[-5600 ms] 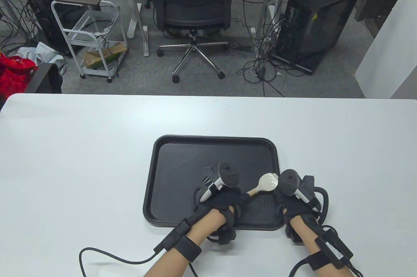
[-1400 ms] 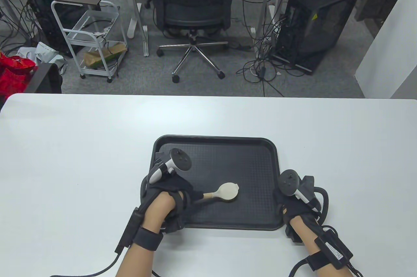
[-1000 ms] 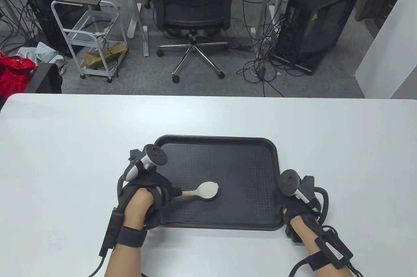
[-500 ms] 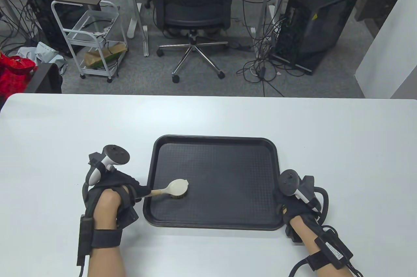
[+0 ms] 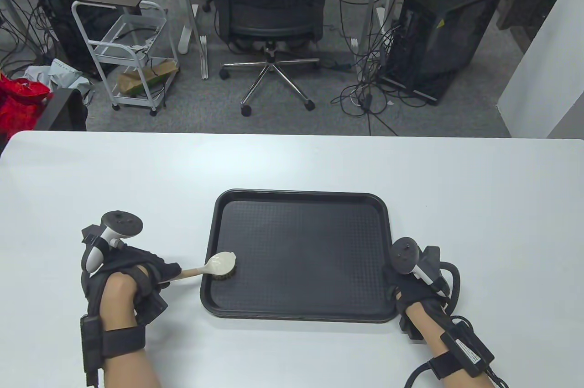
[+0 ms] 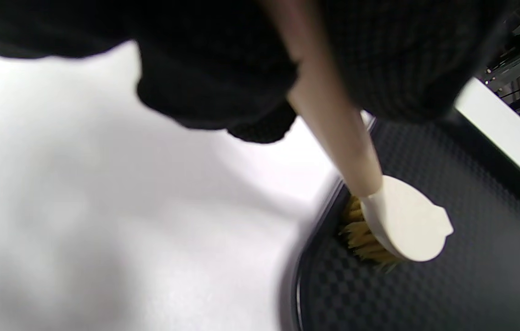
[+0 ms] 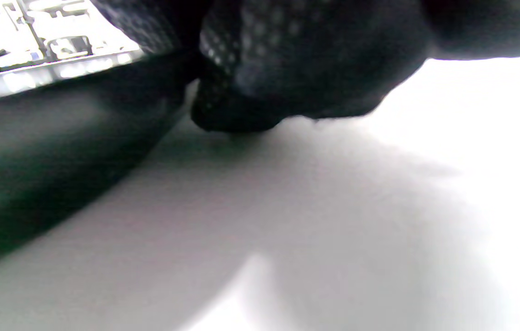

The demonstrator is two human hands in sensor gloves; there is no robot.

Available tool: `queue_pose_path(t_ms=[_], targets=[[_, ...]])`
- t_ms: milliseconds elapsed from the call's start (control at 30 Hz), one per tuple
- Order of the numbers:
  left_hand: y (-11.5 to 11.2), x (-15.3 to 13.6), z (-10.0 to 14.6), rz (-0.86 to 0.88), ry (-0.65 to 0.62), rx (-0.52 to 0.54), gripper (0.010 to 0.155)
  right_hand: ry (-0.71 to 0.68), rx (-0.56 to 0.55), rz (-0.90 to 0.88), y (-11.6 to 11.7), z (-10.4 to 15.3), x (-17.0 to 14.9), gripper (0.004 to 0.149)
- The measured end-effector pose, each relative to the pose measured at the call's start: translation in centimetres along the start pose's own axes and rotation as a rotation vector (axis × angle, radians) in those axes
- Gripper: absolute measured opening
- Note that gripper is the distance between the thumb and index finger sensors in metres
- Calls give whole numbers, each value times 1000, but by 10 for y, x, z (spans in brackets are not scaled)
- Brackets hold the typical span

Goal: Scrub the tray with pot brush

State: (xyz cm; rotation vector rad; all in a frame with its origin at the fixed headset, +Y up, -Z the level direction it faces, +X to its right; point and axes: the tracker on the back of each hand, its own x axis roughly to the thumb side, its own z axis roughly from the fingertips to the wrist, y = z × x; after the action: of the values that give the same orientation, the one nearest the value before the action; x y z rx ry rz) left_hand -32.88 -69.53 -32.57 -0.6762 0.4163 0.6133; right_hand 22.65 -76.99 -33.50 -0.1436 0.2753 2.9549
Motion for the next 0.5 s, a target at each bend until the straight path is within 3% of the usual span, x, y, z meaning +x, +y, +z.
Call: queue_pose_path(t_ms=[133, 233, 300, 500], targets=[[-2, 20, 4, 9, -164, -12, 60, 0, 0, 3, 0, 0, 0, 59], [-15, 57, 9, -7, -350, -49, 61, 0, 0, 1, 0, 0, 0, 59], [-30, 87, 10, -25, -449, -54, 61, 0, 0, 2, 0, 0, 0, 59], [-95, 147, 8, -75, -560, -150, 61, -1, -2, 1, 0, 0, 0, 59]])
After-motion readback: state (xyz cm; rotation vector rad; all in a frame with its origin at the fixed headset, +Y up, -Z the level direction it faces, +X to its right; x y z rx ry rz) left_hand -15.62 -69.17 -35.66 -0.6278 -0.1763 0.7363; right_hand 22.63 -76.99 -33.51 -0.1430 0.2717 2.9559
